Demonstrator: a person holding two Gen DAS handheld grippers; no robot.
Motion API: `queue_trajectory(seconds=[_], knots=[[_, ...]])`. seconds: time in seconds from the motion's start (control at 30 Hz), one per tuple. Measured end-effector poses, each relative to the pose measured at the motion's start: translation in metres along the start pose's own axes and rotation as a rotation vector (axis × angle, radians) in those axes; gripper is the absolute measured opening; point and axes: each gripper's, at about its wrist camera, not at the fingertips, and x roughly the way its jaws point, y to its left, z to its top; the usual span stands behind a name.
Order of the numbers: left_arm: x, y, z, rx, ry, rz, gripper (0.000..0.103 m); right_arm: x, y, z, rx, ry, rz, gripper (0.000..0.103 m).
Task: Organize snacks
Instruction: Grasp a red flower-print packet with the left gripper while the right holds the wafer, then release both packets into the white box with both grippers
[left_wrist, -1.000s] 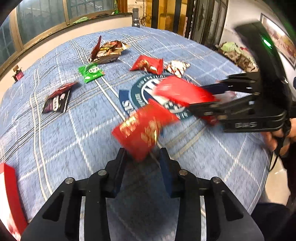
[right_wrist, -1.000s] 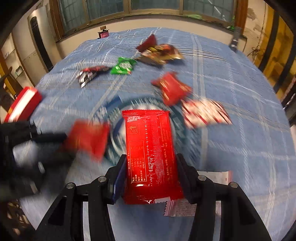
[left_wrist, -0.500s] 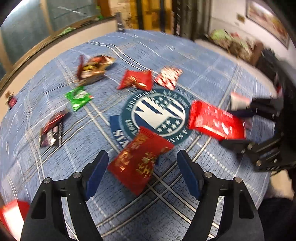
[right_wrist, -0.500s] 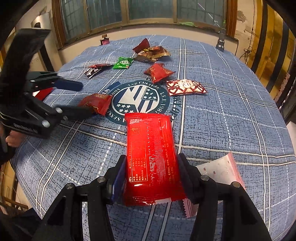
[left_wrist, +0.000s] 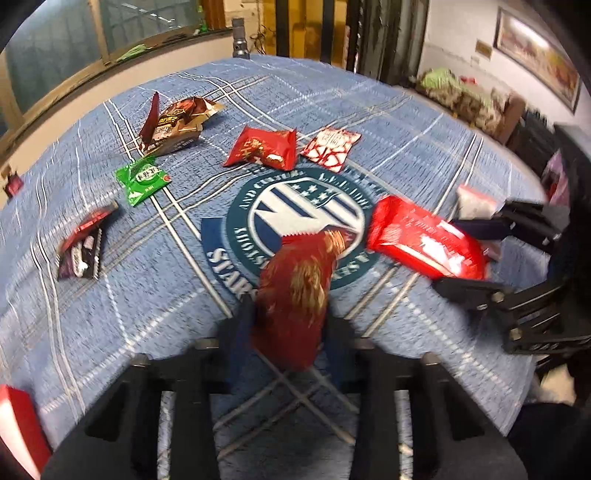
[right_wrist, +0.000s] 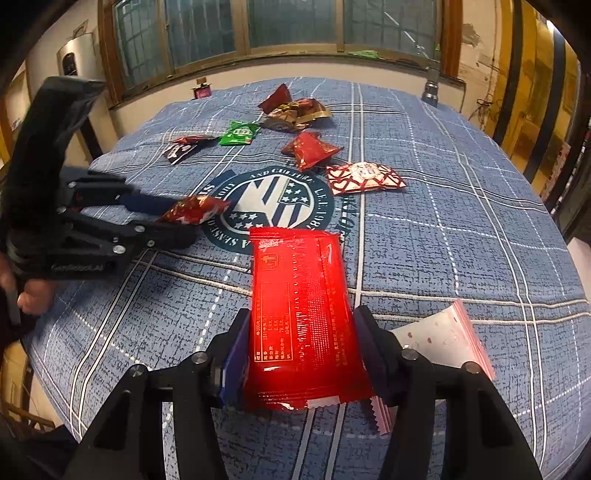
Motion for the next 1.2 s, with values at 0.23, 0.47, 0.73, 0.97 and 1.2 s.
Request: queue_trajectory(seconds=[0.23, 0.47, 0.73, 0.97, 1.2], knots=[[-0.003, 0.009, -0.01, -0.154, -0.011, -0.032, 0.004, -0.006, 0.005, -0.005, 0.003, 0.006, -0.005, 0.053], [-0.011, 0.028, -0.019, -0.261, -0.055, -0.016, 0.003, -0.01, 0.006, -0.008, 0.041, 0.002, 0.033, 0.052], [-0.038, 0.028, -0.033, -0.285, -0.099, 0.048, 0.003, -0.013, 0.011, -0.006, 0.079, 0.001, 0.108, 0.052], [-0.083, 0.027, -0.068, -0.327, -0.13, 0.159, 0.003, -0.014, 0.034, 0.003, 0.078, -0.002, 0.212, 0.052], [-0.143, 0.035, -0.125, -0.431, -0.171, 0.315, 0.003, -0.012, 0.103, 0.041, -0.011, -0.005, 0.396, 0.052]])
